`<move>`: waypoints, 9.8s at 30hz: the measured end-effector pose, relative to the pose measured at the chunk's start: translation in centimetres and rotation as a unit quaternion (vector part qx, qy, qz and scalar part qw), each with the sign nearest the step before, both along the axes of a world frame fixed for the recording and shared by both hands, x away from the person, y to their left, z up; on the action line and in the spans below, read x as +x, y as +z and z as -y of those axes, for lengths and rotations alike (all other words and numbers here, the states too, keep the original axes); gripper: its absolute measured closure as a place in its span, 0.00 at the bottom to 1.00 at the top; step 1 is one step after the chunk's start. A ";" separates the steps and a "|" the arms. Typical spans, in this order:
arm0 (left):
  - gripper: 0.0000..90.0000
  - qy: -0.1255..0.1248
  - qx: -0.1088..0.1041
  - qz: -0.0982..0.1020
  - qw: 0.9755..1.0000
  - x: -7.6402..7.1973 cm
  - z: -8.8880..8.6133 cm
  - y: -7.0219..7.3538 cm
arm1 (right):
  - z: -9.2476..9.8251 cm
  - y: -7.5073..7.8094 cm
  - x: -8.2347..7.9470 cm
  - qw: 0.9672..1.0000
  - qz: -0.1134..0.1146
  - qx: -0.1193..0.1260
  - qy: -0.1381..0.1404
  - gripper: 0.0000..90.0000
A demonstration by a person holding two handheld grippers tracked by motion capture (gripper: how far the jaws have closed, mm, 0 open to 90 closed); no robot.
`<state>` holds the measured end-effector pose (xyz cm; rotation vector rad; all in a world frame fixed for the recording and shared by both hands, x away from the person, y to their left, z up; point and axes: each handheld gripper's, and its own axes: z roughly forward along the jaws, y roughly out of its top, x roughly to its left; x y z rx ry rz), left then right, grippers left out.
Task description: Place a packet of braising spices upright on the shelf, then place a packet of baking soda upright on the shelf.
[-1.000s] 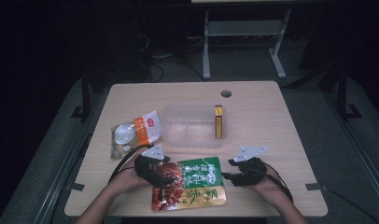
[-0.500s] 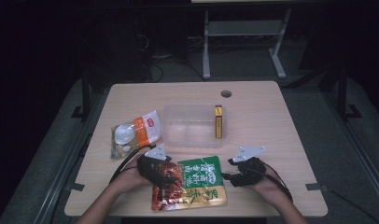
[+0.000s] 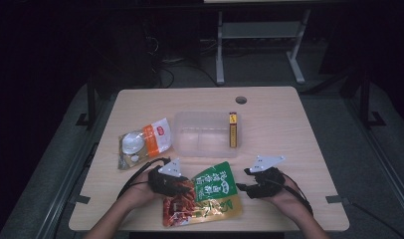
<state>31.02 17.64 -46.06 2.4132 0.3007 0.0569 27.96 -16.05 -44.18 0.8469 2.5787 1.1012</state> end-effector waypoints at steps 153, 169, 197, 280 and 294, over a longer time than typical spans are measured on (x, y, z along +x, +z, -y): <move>0.21 0.136 -0.093 -0.010 0.986 -0.3 -3.8 1.8 | -2.4 14.2 10.1 0.991 0.048 0.097 -0.076 1.00; 0.20 0.132 -0.087 -0.012 0.987 -0.4 -3.6 1.7 | -3.0 12.2 10.6 0.992 0.039 0.085 -0.089 1.00; 0.19 0.117 -0.070 -0.015 0.991 -0.5 -3.2 1.4 | -3.6 10.3 11.2 0.992 0.027 0.071 -0.098 0.96; 1.00 0.321 -0.019 0.041 0.946 11.1 -16.8 4.2 | 1.6 0.6 -0.4 0.997 -0.026 0.038 -0.057 0.33; 1.00 0.351 0.004 -0.001 0.936 16.5 -18.1 2.2 | 1.5 0.2 -0.2 0.997 -0.034 0.037 -0.053 0.33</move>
